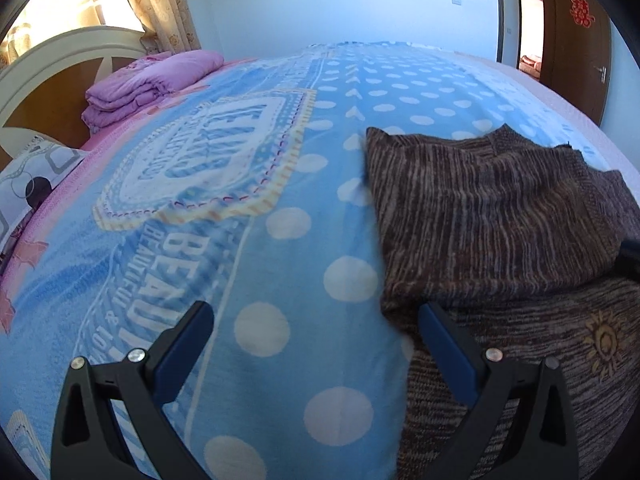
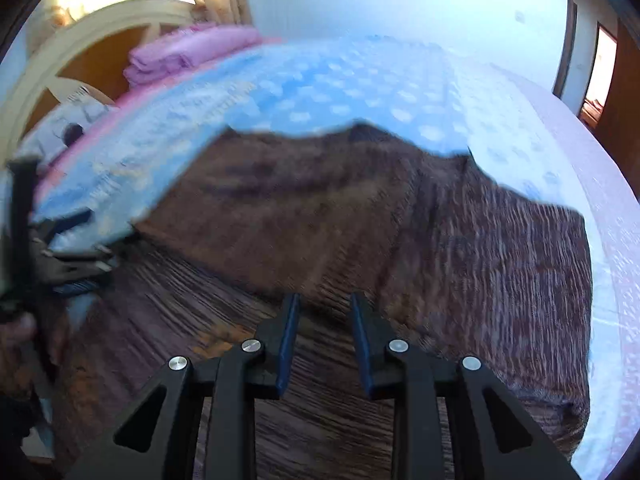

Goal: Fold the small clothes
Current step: 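Press and smooth the folded sleeves flat with the right tool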

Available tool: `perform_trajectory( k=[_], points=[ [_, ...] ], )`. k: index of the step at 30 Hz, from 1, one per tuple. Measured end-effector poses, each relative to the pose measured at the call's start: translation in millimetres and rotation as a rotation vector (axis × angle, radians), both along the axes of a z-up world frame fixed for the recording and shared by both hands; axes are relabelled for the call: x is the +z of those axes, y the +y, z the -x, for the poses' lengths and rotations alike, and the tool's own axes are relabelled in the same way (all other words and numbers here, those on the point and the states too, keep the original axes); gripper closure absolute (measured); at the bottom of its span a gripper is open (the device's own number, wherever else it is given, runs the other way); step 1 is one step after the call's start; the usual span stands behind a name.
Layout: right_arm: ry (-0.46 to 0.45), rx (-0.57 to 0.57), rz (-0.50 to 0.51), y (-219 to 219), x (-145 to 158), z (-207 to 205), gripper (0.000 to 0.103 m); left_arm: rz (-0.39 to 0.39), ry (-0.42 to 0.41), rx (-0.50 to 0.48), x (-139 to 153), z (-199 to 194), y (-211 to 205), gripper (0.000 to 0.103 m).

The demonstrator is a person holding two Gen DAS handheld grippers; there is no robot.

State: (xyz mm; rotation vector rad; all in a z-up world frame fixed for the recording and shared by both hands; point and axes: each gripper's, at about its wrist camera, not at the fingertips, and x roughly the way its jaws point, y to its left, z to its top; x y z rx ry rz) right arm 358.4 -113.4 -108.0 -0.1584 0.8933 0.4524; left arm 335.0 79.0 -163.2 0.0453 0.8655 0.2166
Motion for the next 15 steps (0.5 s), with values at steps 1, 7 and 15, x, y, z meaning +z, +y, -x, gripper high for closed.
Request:
perform_trajectory(
  k=[1, 7, 15],
  points=[
    [-0.019, 0.003, -0.006, 1, 3, 0, 0.075, -0.012, 0.0, -0.003, 0, 0, -2, 0.0],
    [0.038, -0.007, -0.003, 3, -24, -21, 0.073, -0.017, 0.008, -0.008, 0, 9, -3, 0.0],
    [0.037, -0.065, -0.081, -22, -13, -1, 0.067, -0.028, -0.005, -0.02, 3, 28, -8, 0.0]
  ],
)
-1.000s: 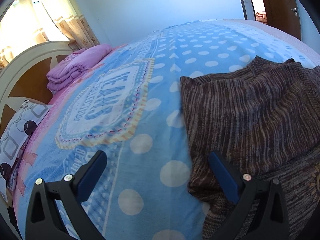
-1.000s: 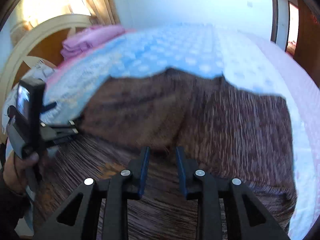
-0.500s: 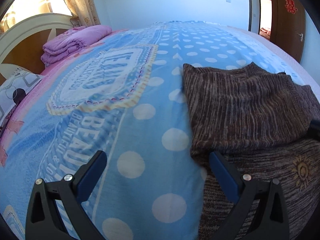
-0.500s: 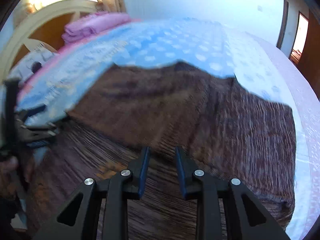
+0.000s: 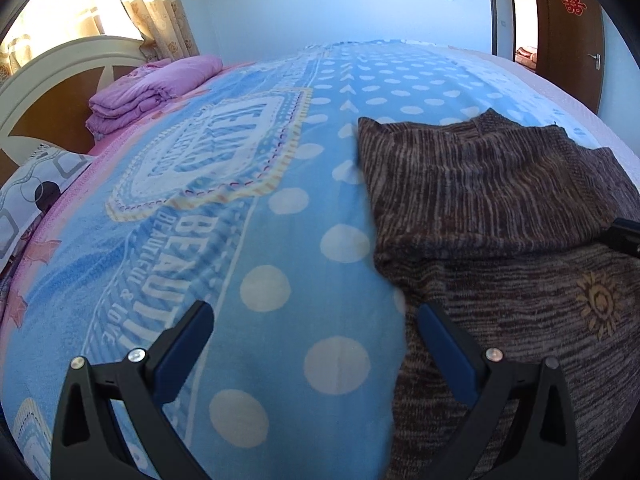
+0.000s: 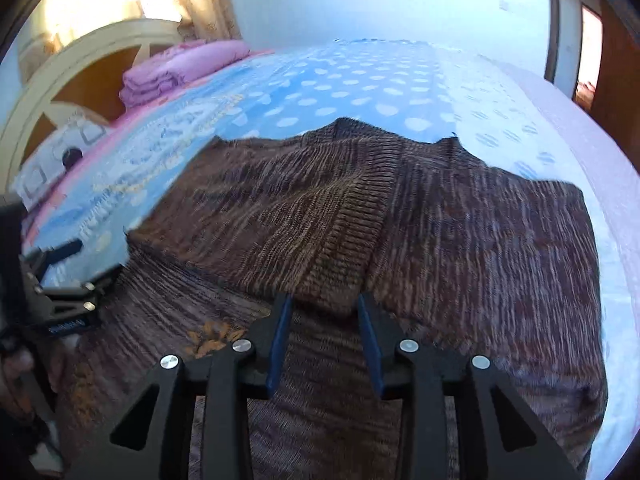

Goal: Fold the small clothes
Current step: 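Press and smooth the folded sleeves flat with the right tool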

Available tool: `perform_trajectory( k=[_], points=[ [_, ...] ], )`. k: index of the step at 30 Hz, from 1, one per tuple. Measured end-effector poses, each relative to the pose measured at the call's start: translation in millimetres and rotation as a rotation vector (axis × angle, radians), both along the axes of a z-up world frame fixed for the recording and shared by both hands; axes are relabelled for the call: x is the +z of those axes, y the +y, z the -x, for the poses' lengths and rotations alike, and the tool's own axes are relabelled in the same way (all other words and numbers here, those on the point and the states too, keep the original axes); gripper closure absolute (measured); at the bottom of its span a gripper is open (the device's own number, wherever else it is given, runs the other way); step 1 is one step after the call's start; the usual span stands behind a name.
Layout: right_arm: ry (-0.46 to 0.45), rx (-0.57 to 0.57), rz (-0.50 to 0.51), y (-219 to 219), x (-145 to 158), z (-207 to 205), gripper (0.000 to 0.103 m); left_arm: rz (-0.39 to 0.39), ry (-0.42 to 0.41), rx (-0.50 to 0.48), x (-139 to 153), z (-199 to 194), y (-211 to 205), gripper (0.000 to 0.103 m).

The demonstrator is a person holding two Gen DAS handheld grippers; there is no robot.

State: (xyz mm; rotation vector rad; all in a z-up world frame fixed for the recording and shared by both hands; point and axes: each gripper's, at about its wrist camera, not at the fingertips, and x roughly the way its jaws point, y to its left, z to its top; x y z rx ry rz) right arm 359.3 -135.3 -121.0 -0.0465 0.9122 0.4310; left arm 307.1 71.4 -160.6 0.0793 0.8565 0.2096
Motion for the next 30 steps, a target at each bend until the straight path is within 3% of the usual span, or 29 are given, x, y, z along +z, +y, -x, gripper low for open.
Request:
perform_trajectory(
  k=[3, 16, 30],
  points=[
    [-0.005, -0.024, -0.04, -11, 13, 14, 0.057, 0.008, -0.013, -0.023, 4, 12, -2, 0.0],
    [0.019, -0.056, -0.012, -47, 8, 77, 0.056, 0.03, 0.0, -0.072, 8, 54, -7, 0.0],
    [0.04, -0.041, 0.021, -55, -3, 135, 0.054, 0.044, 0.008, -0.138, 18, 98, -13, 0.0]
  ],
)
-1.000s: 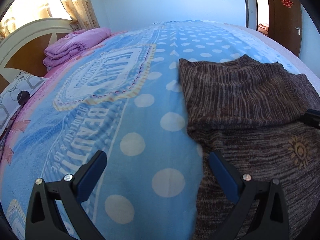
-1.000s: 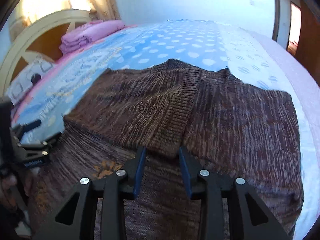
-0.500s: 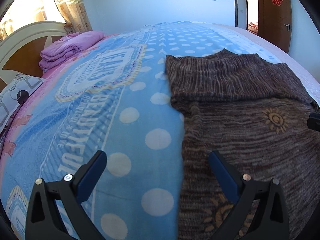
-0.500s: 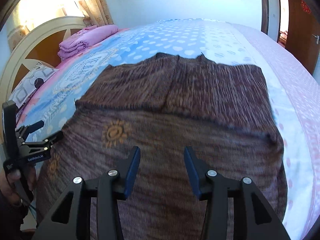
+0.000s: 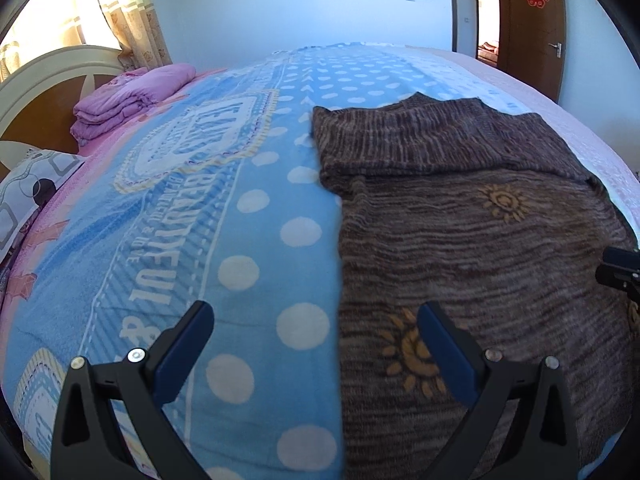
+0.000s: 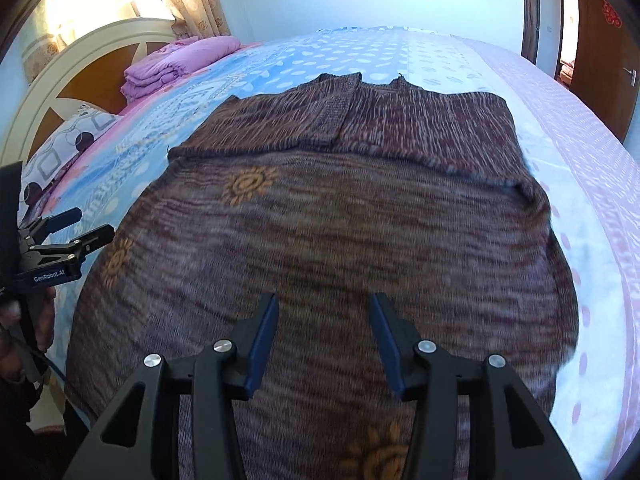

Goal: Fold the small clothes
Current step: 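Press and smooth the folded sleeves flat with the right tool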

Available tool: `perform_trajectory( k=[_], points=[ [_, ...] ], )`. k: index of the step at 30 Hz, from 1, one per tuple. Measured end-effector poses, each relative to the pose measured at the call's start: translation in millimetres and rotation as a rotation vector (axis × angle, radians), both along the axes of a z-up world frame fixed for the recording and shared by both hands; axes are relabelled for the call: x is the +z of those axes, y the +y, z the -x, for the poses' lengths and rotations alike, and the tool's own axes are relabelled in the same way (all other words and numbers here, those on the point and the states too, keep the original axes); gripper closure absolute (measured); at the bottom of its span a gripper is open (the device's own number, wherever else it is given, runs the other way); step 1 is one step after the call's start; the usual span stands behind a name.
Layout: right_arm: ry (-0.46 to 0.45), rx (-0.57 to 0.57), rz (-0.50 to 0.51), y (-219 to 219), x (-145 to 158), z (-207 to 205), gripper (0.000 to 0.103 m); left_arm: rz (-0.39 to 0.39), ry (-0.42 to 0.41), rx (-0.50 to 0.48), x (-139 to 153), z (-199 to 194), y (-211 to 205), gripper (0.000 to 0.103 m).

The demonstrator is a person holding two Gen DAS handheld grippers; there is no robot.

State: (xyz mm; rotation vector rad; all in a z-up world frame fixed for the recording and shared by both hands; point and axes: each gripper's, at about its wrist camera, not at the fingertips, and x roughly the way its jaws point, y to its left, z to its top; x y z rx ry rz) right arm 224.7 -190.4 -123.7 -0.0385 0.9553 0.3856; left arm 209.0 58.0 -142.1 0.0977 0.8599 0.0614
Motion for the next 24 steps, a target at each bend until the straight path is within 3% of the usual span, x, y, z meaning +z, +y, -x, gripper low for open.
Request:
perform_trajectory(
  k=[24],
  points=[
    [0.022, -0.01, 0.032, -16, -1, 79, 0.049, 0.0, 0.051, -0.101, -7, 74, -12, 0.0]
  ],
)
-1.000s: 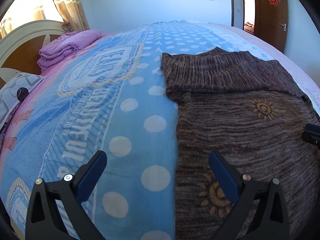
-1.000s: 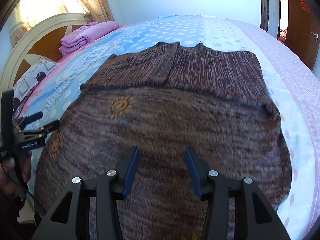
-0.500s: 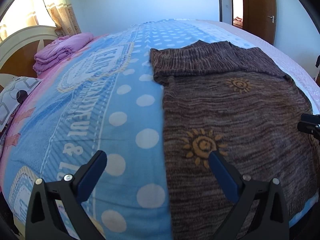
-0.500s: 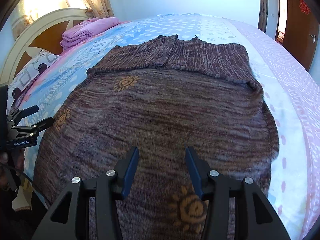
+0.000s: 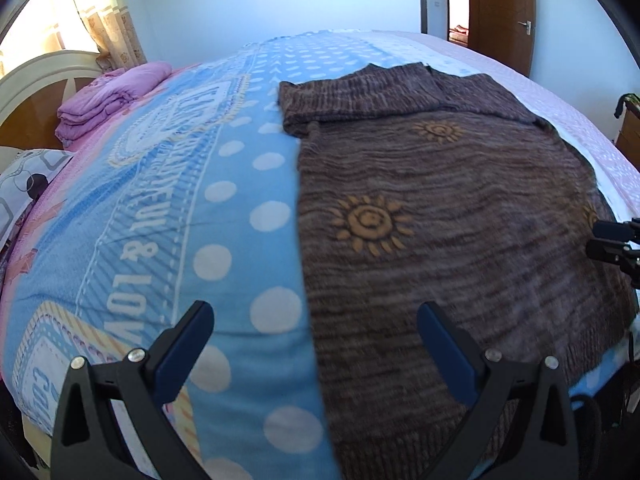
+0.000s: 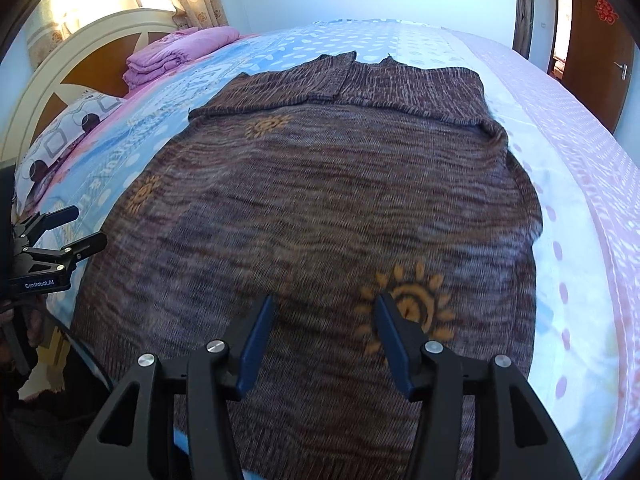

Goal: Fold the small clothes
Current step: 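Press and smooth the folded sleeves flat with the right tool, then close both tools on the ribbed hem of the brown sweater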

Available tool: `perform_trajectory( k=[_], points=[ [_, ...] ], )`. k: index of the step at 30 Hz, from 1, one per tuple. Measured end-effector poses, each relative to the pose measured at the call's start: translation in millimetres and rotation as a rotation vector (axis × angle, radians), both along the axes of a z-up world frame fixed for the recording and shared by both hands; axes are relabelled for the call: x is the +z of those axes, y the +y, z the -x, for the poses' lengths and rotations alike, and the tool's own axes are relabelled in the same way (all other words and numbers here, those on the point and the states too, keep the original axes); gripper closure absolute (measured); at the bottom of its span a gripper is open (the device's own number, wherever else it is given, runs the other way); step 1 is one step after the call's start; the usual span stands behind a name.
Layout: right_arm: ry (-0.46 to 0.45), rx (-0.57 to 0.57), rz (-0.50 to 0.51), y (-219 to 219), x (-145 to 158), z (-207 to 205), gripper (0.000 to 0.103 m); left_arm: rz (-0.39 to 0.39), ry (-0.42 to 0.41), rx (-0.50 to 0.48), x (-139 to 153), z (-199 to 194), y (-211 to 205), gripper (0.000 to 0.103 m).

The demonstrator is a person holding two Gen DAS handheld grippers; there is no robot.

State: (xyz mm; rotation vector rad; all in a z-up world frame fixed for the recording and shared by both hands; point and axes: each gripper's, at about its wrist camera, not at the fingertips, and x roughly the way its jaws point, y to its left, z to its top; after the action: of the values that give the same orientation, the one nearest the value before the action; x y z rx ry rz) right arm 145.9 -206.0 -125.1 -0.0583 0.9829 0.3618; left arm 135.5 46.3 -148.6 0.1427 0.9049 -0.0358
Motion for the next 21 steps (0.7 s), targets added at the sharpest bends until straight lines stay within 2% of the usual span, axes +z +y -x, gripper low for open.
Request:
perform_trajectory(
  k=[3, 10, 14, 16, 21],
  points=[
    [0.003, -0.002, -0.004, -2, -1, 8, 0.049, 0.017, 0.027, -0.026, -3, 9, -5, 0.007],
    [0.002, -0.005, 0.001, -6, -4, 23, 0.049, 0.068, 0.084, -0.055, -8, 32, -10, 0.012],
    [0.0, 0.007, 0.001, -5, -4, 30, 0.049, 0.113, 0.13, -0.04, -12, 40, -2, 0.023],
    [-0.007, 0.016, 0.008, -3, -3, 34, 0.049, 0.164, 0.17, -0.04, -16, 47, 3, 0.028],
    [-0.008, 0.039, 0.007, 2, -3, 39, 0.049, 0.176, 0.172, -0.049, -18, 59, 1, 0.033]
  ],
)
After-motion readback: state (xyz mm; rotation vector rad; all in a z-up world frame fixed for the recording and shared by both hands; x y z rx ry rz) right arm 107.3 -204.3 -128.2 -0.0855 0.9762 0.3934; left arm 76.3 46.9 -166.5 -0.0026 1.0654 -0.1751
